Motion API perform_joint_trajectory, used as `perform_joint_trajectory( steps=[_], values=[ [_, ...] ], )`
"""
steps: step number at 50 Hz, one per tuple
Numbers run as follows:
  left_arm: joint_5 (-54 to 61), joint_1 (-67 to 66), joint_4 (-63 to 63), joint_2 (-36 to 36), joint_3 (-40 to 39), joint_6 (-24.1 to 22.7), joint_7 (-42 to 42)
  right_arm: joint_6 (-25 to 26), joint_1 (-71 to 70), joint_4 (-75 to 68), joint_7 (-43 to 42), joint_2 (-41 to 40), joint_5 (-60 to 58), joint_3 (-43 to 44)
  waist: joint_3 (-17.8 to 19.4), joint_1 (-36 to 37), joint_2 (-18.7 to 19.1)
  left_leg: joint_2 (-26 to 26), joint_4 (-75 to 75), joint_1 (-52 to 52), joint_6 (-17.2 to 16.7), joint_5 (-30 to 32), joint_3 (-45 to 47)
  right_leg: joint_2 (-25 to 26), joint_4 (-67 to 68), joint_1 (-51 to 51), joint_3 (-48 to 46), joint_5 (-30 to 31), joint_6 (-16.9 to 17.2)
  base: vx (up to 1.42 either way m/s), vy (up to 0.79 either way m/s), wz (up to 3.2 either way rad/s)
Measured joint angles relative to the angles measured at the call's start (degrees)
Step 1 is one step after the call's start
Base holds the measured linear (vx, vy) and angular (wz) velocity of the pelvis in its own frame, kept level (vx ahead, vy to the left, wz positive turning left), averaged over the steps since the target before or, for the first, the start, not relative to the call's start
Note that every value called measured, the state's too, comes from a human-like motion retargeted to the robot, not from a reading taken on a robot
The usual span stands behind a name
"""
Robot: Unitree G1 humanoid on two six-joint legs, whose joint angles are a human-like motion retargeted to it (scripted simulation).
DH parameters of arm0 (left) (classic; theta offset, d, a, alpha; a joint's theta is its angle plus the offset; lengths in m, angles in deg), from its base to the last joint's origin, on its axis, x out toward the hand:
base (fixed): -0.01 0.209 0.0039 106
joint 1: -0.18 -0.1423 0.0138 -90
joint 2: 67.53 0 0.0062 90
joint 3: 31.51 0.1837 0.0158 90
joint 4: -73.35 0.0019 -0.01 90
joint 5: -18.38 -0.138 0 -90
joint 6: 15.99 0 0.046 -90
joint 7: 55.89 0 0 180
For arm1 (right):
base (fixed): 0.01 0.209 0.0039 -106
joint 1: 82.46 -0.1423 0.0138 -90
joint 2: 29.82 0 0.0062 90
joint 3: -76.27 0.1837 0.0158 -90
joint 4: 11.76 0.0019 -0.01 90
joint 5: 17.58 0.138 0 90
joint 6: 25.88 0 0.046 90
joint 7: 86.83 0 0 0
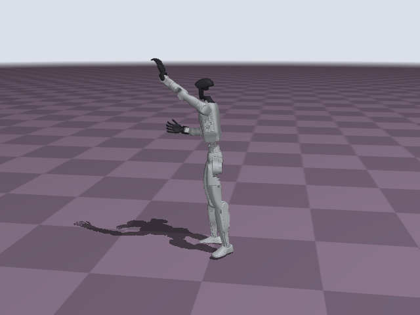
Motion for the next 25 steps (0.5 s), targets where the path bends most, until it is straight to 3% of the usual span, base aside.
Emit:
perform_joint_trajectory(
  steps=[5,8,11,18,25],
  values=[
    [10.8,10.4,26.7,10.8,-5.4,5.0,-4.2,2.7,4.0,2.0,2.0,3.9,-4.2,2.3,0.1,0.3,1.3,1.8,0.1,0.7,0.3,0.6,3.9,3.5,-1.8,-0.5,2.4,2.1,0.0,0.02,-0.22,-0.73],
    [11.6,13.7,26.4,14.9,-5.0,3.6,-4.1,3.0,8.0,2.4,2.6,5.8,-5.1,6.2,0.6,1.0,1.4,2.3,0.2,0.6,0.0,0.8,4.2,4.2,-2.4,-0.4,2.3,2.7,0.0,0.02,-0.07,-0.13],
    [9.0,10.5,15.2,15.1,-6.7,1.4,-3.8,2.9,11.5,1.5,2.3,5.8,-4.6,9.7,1.2,1.2,0.1,2.4,0.9,0.0,-0.2,0.5,2.4,3.6,-2.4,0.1,0.9,2.3,0.0,0.05,0.04,0.53],
    [-6.6,-2.0,-20.9,0.3,-15.7,0.5,0.4,3.2,13.6,-0.7,4.0,7.2,-2.4,12.6,0.9,-0.5,-1.3,1.3,0.7,-2.0,-0.4,-0.3,-6.0,-0.2,0.6,1.1,-5.9,-0.9,0.0,0.07,0.17,1.14],
    [-29.0,-0.6,-40.8,-17.5,-10.9,1.5,3.5,1.5,7.1,-2.1,5.3,6.7,-2.3,7.9,0.6,-3.9,-2.6,-1.0,-1.4,-1.3,-1.3,-0.2,-10.8,-3.6,3.3,2.5,-10.3,-3.7,0.0,0.06,0.13,0.67]
  ],
)
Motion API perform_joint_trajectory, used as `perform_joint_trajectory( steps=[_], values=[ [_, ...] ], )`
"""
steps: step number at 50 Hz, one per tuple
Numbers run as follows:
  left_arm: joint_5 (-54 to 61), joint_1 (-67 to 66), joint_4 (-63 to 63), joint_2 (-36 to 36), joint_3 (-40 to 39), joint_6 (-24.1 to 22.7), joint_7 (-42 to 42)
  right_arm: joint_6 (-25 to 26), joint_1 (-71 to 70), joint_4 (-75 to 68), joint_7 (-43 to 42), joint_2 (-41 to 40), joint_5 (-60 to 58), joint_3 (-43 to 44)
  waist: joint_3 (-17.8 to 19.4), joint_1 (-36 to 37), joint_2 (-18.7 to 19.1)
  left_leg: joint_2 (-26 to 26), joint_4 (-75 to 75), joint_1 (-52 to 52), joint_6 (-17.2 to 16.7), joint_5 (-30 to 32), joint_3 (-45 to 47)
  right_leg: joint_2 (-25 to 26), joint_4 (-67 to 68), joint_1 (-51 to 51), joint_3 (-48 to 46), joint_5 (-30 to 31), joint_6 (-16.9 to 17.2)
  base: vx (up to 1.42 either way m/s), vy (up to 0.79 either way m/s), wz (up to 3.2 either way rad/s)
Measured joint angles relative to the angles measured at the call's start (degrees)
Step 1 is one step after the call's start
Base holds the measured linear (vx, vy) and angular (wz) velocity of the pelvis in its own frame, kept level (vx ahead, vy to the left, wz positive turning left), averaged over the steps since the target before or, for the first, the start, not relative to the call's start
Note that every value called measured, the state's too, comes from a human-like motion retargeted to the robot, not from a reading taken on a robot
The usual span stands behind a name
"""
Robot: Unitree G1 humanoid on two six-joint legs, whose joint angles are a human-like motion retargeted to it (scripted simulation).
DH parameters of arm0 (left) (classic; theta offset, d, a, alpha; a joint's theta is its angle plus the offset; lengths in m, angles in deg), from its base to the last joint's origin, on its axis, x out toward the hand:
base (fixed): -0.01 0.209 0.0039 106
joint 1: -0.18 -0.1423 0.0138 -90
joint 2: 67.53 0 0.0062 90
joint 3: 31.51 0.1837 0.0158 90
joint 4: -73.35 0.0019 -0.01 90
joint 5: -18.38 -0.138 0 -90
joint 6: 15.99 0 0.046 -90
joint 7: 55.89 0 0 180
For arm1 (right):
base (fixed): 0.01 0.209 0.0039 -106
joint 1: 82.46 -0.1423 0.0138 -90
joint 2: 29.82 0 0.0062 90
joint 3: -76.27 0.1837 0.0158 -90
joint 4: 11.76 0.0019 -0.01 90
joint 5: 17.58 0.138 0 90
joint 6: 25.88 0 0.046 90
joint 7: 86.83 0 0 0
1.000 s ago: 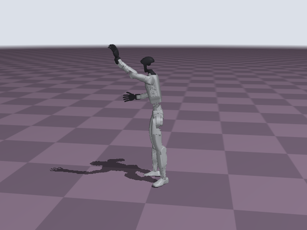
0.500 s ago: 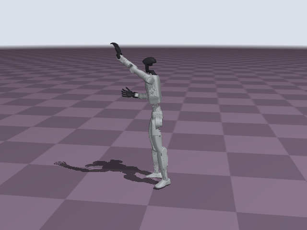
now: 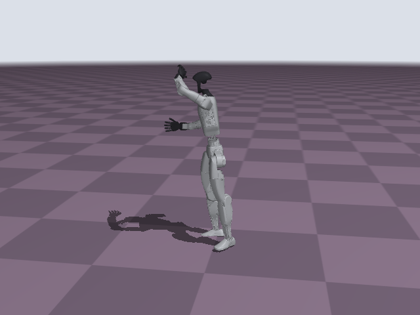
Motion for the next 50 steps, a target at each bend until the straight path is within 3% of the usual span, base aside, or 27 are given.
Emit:
perform_joint_trajectory(
  steps=[4,9,18,21,26,31,36,40,44,50],
  values=[
    [-1.2,2.1,0.2,-0.6,6.2,-1.6,0.5,-1.4,-3.0,-0.1,-1.2,-1.9,0.5,-2.6,-0.5,0.4,-0.7,-0.2,0.0,0.2,0.5,0.1,0.7,0.0,-0.6,0.1,0.6,0.2,0.0,0.01,0.0,-0.13],
    [8.4,2.2,12.4,10.6,10.9,-2.0,1.3,-1.4,-3.4,1.5,-0.6,-3.1,1.3,-3.8,-1.3,2.9,0.1,1.0,1.1,-0.2,1.4,0.4,3.8,1.8,-1.7,-1.2,3.4,1.7,0.0,-0.01,-0.09,-0.62],
    [34.9,1.5,58.2,31.3,3.0,3.4,-4.9,2.0,-0.1,3.7,-0.4,-0.6,-1.3,-4.3,0.0,4.6,3.6,2.9,2.7,0.6,1.4,0.7,10.0,4.9,-2.1,-2.9,8.9,3.7,0.0,-0.02,-0.09,-0.65],
    [39.0,2.3,65.6,34.5,1.1,3.8,-5.9,2.6,1.7,3.9,-0.7,-0.1,-2.3,-3.0,0.7,4.7,4.3,2.8,2.9,1.1,1.3,0.7,11.1,5.0,-2.5,-2.7,9.8,3.9,0.0,0.0,-0.01,-0.33],
    [34.8,-0.3,56.9,31.2,0.1,1.4,-4.7,2.2,4.0,2.8,-0.9,-0.6,-2.8,-0.6,1.3,4.1,4.0,2.2,3.0,0.9,1.2,0.4,9.8,4.1,-3.3,-1.8,8.6,3.9,0.0,0.0,0.04,0.24],
    [24.0,-1.8,34.1,18.8,0.3,-0.1,-1.9,2.0,3.8,1.7,0.1,-0.5,-2.0,-0.5,0.8,2.1,2.8,1.1,1.8,-0.1,0.9,0.6,5.8,2.3,-2.9,-1.2,5.0,3.0,0.0,0.0,0.11,0.77],
    [10.1,0.6,8.5,5.6,7.5,-1.9,-1.4,0.6,0.8,1.1,-0.9,-0.3,-1.1,-2.8,0.7,0.1,1.1,0.1,0.2,-0.5,0.3,0.9,2.7,0.8,-1.6,-1.1,2.3,1.9,0.0,-0.01,0.09,0.61],
    [0.1,2.3,-1.0,-1.8,10.9,-3.1,2.0,-0.3,-2.2,0.1,-0.9,-0.9,-1.8,-4.8,0.7,0.1,0.2,0.1,0.0,-0.7,0.1,0.8,2.1,0.6,-1.1,-1.4,1.7,1.6,0.0,-0.01,0.01,0.07],
    [1.4,0.8,2.1,2.5,10.9,-3.0,0.4,-0.8,-3.5,0.3,-1.2,-1.7,-1.9,-4.9,0.4,1.8,0.3,0.6,0.0,-0.8,0.2,1.0,3.2,1.5,-1.4,-2.0,2.7,2.2,0.0,-0.04,-0.04,-0.24],
    [13.1,-1.6,23.1,20.7,10.9,-2.3,-1.0,-1.6,-1.7,2.5,-0.9,-2.1,-1.2,-3.6,-0.1,4.0,1.4,1.8,0.0,-0.7,0.3,1.6,6.2,3.7,-2.3,-3.1,5.2,3.5,0.0,-0.06,-0.1,-0.46]
  ],
)
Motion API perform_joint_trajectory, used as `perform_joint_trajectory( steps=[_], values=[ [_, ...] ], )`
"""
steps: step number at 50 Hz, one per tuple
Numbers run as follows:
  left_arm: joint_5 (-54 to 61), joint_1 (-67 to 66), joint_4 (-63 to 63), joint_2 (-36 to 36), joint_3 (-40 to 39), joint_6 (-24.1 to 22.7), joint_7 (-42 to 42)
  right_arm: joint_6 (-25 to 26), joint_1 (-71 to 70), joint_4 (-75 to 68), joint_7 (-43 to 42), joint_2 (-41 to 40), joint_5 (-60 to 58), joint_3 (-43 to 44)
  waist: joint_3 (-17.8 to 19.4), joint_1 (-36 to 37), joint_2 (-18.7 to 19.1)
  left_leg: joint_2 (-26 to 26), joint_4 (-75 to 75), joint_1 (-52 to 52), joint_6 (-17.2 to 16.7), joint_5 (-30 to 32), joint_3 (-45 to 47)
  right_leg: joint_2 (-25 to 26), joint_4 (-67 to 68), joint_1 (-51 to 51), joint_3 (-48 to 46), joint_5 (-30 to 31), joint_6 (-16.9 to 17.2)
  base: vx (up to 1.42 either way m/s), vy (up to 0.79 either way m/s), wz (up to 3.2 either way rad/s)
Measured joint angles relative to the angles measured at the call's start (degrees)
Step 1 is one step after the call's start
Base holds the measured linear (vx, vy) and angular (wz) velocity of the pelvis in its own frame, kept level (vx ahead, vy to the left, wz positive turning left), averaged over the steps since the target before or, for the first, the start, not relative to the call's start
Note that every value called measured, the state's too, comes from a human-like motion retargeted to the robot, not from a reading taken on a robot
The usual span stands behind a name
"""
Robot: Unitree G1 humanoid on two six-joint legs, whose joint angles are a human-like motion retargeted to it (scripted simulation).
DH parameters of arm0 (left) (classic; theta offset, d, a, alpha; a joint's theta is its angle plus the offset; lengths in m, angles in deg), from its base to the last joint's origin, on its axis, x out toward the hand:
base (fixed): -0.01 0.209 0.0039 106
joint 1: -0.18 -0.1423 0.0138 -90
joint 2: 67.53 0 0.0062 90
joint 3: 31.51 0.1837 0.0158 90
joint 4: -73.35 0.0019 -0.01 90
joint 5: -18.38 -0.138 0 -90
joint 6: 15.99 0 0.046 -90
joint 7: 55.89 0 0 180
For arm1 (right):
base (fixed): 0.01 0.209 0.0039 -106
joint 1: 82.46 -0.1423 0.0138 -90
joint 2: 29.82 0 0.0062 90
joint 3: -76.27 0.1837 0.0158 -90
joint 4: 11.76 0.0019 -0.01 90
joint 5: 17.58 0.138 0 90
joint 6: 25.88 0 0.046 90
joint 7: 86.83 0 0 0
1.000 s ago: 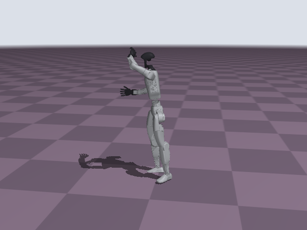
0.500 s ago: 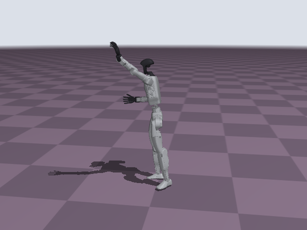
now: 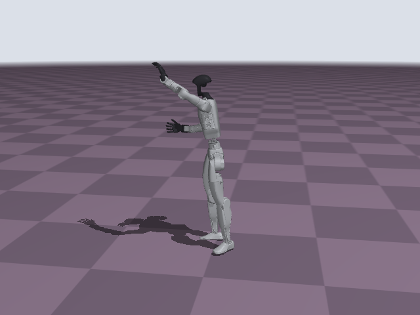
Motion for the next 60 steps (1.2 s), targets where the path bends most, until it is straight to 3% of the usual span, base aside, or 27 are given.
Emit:
perform_joint_trajectory(
  steps=[7,12,15,20,28,32,35,38,44,47,50,55,60],
  values=[
    [19.3,-0.8,36.8,16.1,-6.2,4.3,-2.2,1.8,2.2,1.5,-1.0,2.2,-2.0,2.3,1.5,0.4,1.6,0.3,0.0,1.3,0.7,-0.3,3.7,1.6,-0.8,-0.3,3.5,1.2,0.0,-0.03,-0.06,-0.49],
    [22.2,-1.6,40.9,21.3,-8.7,3.3,-1.7,2.0,6.1,2.3,-1.3,3.8,-3.5,6.2,2.7,0.6,1.9,0.3,0.4,1.7,0.6,-0.7,4.8,1.8,-1.8,0.2,4.3,1.8,0.0,-0.01,0.0,-0.17],
    [19.4,-3.7,32.8,19.0,-10.7,2.1,-1.4,2.0,8.7,1.7,-1.3,4.2,-3.4,8.1,3.0,0.6,1.7,0.2,0.8,1.3,0.3,-0.8,3.7,1.4,-2.2,0.7,3.2,1.8,0.0,0.0,0.03,0.26],
    [11.2,-9.4,9.5,8.5,-15.6,0.9,-2.4,2.1,11.0,0.6,-0.6,5.2,-1.6,9.9,2.6,-0.3,2.0,-0.3,0.4,0.4,-0.3,-0.8,0.2,-0.1,-1.4,1.1,0.1,0.9,0.0,0.01,0.1,0.65],
    [-6.0,-17.0,-26.7,-10.3,-5.8,-1.7,2.7,0.8,6.9,-1.1,-2.2,3.7,1.0,7.3,3.0,-2.9,2.2,-2.4,0.0,0.6,-0.3,-1.4,-3.1,-3.5,1.7,1.6,-2.0,-1.2,0.0,0.01,0.13,0.39],
    [-19.0,-25.4,-33.8,-12.9,-6.4,-3.7,4.0,-0.6,2.7,-1.9,-2.0,0.8,-2.2,4.4,4.1,-4.3,0.8,-3.3,0.5,1.2,0.0,-2.0,-1.5,-4.5,2.1,1.4,-0.1,-1.4,0.0,-0.02,0.07,-0.37],
    [-21.1,-36.5,-32.9,-7.2,-12.7,-4.0,1.8,-1.3,0.9,-1.2,-1.3,-1.3,-4.9,3.3,5.1,-4.5,-0.5,-3.4,1.2,1.7,0.2,-2.5,1.2,-4.2,1.4,1.0,2.5,-0.9,0.0,-0.04,-0.01,-0.85],
    [-18.1,-49.3,-25.3,0.7,-24.3,-2.6,-0.2,-1.4,1.4,0.1,0.3,-2.3,-6.8,3.4,5.9,-3.6,-1.7,-2.7,2.0,2.0,0.3,-2.5,4.7,-2.8,-0.1,0.5,5.4,0.2,0.0,-0.05,-0.11,-1.07],
    [-3.4,-66.3,7.0,8.7,-47.8,2.7,-4.5,-0.2,6.6,1.2,0.3,-0.3,-8.9,6.6,7.0,-0.7,-2.0,-0.3,2.3,2.6,0.2,-1.5,10.1,1.7,-3.4,0.0,9.3,3.5,0.0,-0.04,-0.22,-0.85],
    [5.1,-69.6,24.5,10.1,-54.9,4.5,-6.2,0.5,9.7,1.0,-1.0,1.7,-9.8,9.0,7.5,0.1,-1.4,0.5,1.9,3.0,0.2,-0.9,11.2,3.3,-4.1,0.0,10.1,4.6,0.0,-0.01,-0.17,-0.37],
    [10.3,-71.9,34.0,9.8,-59.3,4.6,-6.9,0.9,12.9,0.7,-2.2,2.8,-10.5,12.2,8.0,0.6,-1.0,0.8,1.6,3.3,0.1,-0.6,11.4,3.8,-4.2,0.1,10.3,4.9,0.0,0.01,-0.06,-0.08],
    [6.0,-77.6,24.5,1.6,-62.7,2.4,-8.0,0.4,17.0,-0.8,-3.6,2.2,-11.0,17.2,8.5,1.1,-0.5,0.8,1.6,2.7,-0.1,-0.9,9.6,3.2,-3.6,0.1,8.9,4.3,0.0,0.02,0.03,0.35],
    [-4.9,-81.6,6.4,-14.4,-59.3,1.9,-5.5,0.4,15.4,-3.5,-4.0,1.2,-10.8,18.8,8.8,-0.8,-0.1,0.2,0.8,1.9,-0.8,-0.9,7.0,2.0,-2.4,-0.3,6.7,3.2,0.0,0.01,0.09,0.51]
  ],
)
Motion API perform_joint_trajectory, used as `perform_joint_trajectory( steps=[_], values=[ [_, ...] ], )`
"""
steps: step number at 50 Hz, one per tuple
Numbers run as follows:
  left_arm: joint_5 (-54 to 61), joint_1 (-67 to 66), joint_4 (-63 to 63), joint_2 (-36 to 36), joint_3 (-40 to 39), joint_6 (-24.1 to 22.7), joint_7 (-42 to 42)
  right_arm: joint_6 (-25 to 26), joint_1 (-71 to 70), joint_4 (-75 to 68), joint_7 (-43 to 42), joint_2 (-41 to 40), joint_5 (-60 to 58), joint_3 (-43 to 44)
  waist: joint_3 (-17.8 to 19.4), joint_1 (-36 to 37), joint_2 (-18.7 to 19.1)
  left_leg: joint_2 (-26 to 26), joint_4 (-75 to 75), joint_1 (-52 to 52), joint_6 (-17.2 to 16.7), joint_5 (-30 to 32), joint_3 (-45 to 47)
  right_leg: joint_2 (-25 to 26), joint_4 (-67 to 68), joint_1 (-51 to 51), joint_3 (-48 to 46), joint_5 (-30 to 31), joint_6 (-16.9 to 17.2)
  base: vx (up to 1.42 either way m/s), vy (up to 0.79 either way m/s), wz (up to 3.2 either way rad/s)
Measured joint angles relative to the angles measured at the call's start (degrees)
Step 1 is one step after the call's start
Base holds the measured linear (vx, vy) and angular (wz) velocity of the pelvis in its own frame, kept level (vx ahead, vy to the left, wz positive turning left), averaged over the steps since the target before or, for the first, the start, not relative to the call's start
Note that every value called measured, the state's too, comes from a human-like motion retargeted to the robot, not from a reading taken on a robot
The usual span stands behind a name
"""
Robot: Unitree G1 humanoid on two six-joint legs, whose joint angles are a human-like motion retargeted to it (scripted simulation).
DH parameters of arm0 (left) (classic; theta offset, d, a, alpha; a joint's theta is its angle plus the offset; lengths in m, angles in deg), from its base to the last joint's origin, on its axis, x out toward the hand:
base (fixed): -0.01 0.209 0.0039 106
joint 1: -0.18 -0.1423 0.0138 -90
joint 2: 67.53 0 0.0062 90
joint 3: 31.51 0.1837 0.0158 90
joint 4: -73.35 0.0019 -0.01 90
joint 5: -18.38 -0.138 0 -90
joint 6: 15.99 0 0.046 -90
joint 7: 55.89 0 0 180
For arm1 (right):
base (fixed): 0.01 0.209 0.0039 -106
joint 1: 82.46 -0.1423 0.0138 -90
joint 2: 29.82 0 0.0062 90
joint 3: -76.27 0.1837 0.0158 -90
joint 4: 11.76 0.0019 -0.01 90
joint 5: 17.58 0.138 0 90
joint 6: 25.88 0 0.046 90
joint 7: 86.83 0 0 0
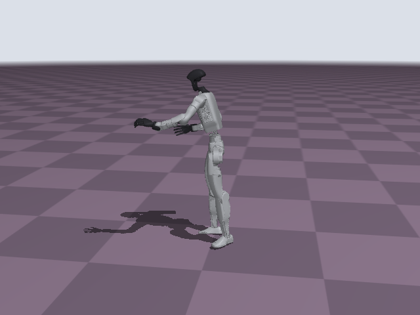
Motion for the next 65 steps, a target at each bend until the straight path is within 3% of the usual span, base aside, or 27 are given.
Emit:
perform_joint_trajectory(
  steps=[7,12,17,23,27,32,36,40,43,46,48,51,53,55,58,65],
  values=[
    [-16.4,-1.6,-15.5,-18.0,18.8,-5.8,6.3,-2.5,-7.9,-2.0,-1.1,0.1,-1.6,-1.2,0.8,-4.3,-1.0,-1.2,-0.8,-0.2,-1.4,0.0,-0.6,-1.5,1.0,-0.5,-0.3,-1.1,0.0,0.0,0.09,0.11],
    [-21.9,-1.0,-21.6,-18.1,24.4,-9.5,6.8,-4.0,-11.5,-3.1,-1.1,2.6,-2.6,0.5,0.6,-4.4,-2.1,-1.5,-0.5,0.2,-1.3,0.0,1.3,-1.5,0.0,-0.4,1.6,-0.9,0.0,-0.01,-0.02,-0.36],
    [-17.0,-1.1,-16.6,-6.7,21.2,-7.1,5.7,-3.4,-12.2,-4.7,-3.2,8.5,-1.0,6.0,0.4,-2.6,-2.4,-0.9,1.9,-0.3,0.1,-0.1,2.6,-1.2,-0.9,-0.2,3.0,-0.3,0.0,-0.02,-0.12,-0.25],
    [-0.5,-2.2,8.3,4.8,12.0,0.1,0.9,-1.2,-13.5,-10.9,-5.9,16.6,4.2,15.6,0.4,-1.0,-2.6,-0.3,5.4,-1.4,2.3,0.3,-0.1,-1.9,-0.3,0.1,3.5,-0.5,0.0,-0.01,-0.06,-0.02],
    [8.8,-3.9,20.8,9.8,4.5,2.4,1.6,1.5,-17.2,-20.7,-5.9,22.3,9.7,21.9,-0.2,0.8,-2.8,0.5,7.3,-1.9,2.4,-0.6,-4.3,-2.1,-0.1,0.6,4.3,-0.7,0.0,0.02,0.01,-0.15],
    [11.3,-12.4,16.0,12.6,-1.5,0.8,8.7,6.3,-27.5,-39.3,-8.0,33.5,10.0,28.3,-1.9,4.4,-3.1,2.7,8.1,-2.0,1.2,-2.4,-9.4,-1.4,-0.6,1.3,4.9,-0.7,0.0,0.03,0.04,-0.12],
    [11.0,-22.2,6.0,8.7,-7.0,-1.5,13.4,10.4,-41.4,-54.4,-10.7,45.0,4.0,29.1,-3.9,6.8,-3.7,4.6,7.3,-2.1,-0.1,-2.7,-12.4,-1.1,-0.4,1.3,4.4,-1.1,0.0,0.04,0.11,0.14],
    [9.4,-31.3,-0.8,3.5,-7.3,-3.6,16.4,13.7,-62.6,-65.3,-14.8,54.4,-8.1,20.7,-5.4,8.0,-5.1,5.0,5.8,-2.0,-1.2,-2.2,-14.7,-1.6,0.6,1.1,3.4,-1.9,0.0,0.03,0.16,0.33],
    [9.9,-36.6,-1.2,-1.0,-4.7,-3.7,23.7,13.1,-79.2,-58.9,-17.3,54.8,-10.6,6.6,-6.5,7.8,-5.8,4.5,4.6,-1.6,-1.7,-2.1,-15.2,-2.2,1.5,0.9,3.1,-2.4,0.0,0.02,0.17,0.23],
    [9.6,-41.3,1.4,-6.0,-3.1,-2.7,31.4,12.1,-93.6,-45.6,-17.7,51.8,-15.4,-10.6,-7.3,7.1,-5.9,3.7,3.7,-0.8,-1.5,-2.4,-14.6,-2.7,1.9,0.8,3.6,-2.5,0.0,-0.01,0.16,-0.04],
    [11.1,-44.5,3.7,-8.9,-6.0,-2.3,35.1,12.7,-104.5,-35.3,-19.3,48.2,-16.1,-25.1,-6.5,6.2,-5.9,3.9,2.7,-0.2,-1.8,-1.2,-13.5,-1.3,1.4,0.7,3.8,-1.3,0.0,-0.15,-0.05,-0.43],
    [13.9,-49.2,7.0,-13.3,-11.3,-2.3,34.9,13.0,-119.5,-21.6,-18.3,41.6,-19.4,-44.1,-5.2,5.4,-5.9,4.0,2.1,0.7,-1.9,-0.2,-11.4,0.2,0.6,0.7,4.9,0.2,0.0,-0.14,-0.05,-0.58],
    [13.7,-52.1,9.0,-15.8,-13.1,-3.3,33.8,13.3,-127.5,-15.6,-15.2,37.7,-27.4,-53.2,-5.5,4.7,-5.2,6.2,9.5,-2.3,-1.9,-3.8,-10.8,0.2,0.5,0.5,5.4,0.1,0.0,0.0,0.09,-0.35],
    [17.6,-53.4,9.8,-16.6,-12.7,-2.9,33.3,12.8,-131.0,-12.2,-14.0,33.9,-26.7,-57.7,-5.0,6.4,-5.9,4.3,3.6,0.8,-1.9,-0.8,-9.2,0.8,-0.3,0.6,6.7,1.3,0.0,-0.07,-0.03,-0.66],
    [18.5,-55.3,9.3,-15.9,-11.0,-3.2,34.0,13.5,-132.3,-15.0,-14.8,34.1,-26.4,-61.0,-4.7,8.1,-6.5,4.1,2.9,1.6,-1.9,-0.1,-8.3,1.3,-1.0,1.1,7.0,2.0,0.0,-0.04,-0.03,-0.29],
    [18.6,-55.0,6.4,-10.6,-7.5,-6.1,33.9,15.6,-129.8,-49.5,-14.8,49.8,-18.3,-61.6,-5.4,12.3,-7.7,3.5,2.8,0.0,-1.9,0.4,-12.1,0.1,-0.8,1.5,3.1,1.5,0.0,0.0,0.05,0.49]
  ],
)
